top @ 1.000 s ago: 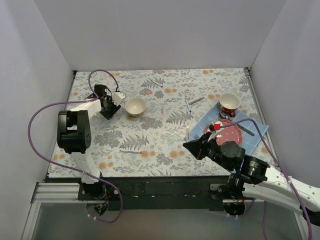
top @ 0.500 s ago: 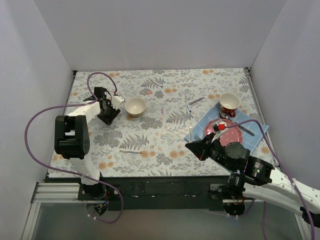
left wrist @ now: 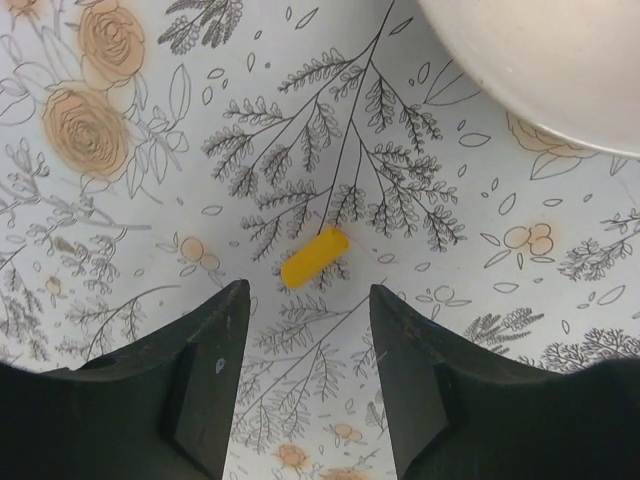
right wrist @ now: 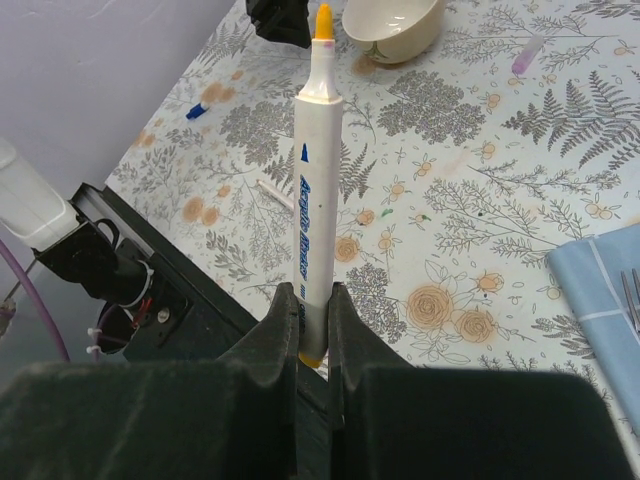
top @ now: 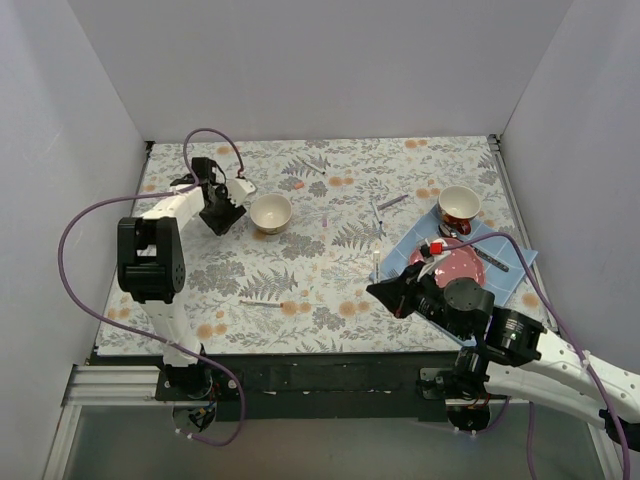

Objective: Insert the pens into the pen caps
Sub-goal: Grab a pen cap on the table with the left arm

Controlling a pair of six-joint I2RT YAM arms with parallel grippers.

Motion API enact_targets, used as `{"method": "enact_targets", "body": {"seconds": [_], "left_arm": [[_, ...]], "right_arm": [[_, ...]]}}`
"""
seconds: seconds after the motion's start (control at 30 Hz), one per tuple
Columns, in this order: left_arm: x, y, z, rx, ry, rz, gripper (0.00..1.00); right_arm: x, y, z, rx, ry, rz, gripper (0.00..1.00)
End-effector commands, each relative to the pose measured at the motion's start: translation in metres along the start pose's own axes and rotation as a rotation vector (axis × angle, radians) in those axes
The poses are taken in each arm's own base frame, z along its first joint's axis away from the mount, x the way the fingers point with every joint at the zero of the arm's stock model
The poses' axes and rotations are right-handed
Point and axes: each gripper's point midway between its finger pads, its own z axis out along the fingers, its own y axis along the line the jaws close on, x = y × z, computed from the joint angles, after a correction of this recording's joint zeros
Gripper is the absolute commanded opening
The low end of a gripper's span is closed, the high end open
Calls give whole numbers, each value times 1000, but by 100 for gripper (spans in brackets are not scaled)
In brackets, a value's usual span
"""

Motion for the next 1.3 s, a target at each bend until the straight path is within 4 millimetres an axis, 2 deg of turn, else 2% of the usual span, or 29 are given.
{"method": "enact_targets", "body": {"seconds": [0.0,0.13,0.23,0.27,0.37,0.53,0.6,0.77,1.0,1.1,1.2,1.23,1.27], "left_arm": [[-12,-3,6,66,-30,54,50],[-8,-11,22,119,-21,57,50],[-10,-9,29,129,-17,40,48],[-4,-15,35,162,9,21,47],[2,-22,34,189,45,-22,41],[27,-35,24,167,145,-68,37],[29,-40,17,161,143,-81,34],[42,-54,16,161,151,-89,31],[34,-53,21,146,134,-121,26],[43,-66,26,168,171,-143,24],[48,-75,27,165,201,-155,19],[54,-80,27,167,223,-155,15],[55,-83,27,160,229,-182,7]], "right_arm": [[-26,9,0,-7,-70,-3,1],[-25,8,2,0,-64,-6,1],[-25,8,3,4,-66,-5,1],[-26,7,3,7,-67,-6,1],[-28,7,2,11,-72,-5,1],[-29,6,1,13,-82,-2,1],[-28,8,1,1,-78,-2,1],[-26,11,1,-15,-68,5,1],[-26,11,-8,-29,-79,36,1],[-27,9,-11,-29,-84,40,1],[-28,9,-13,-26,-85,43,1],[-27,8,-13,-24,-82,47,1],[-26,8,-13,-25,-83,49,1]]}}
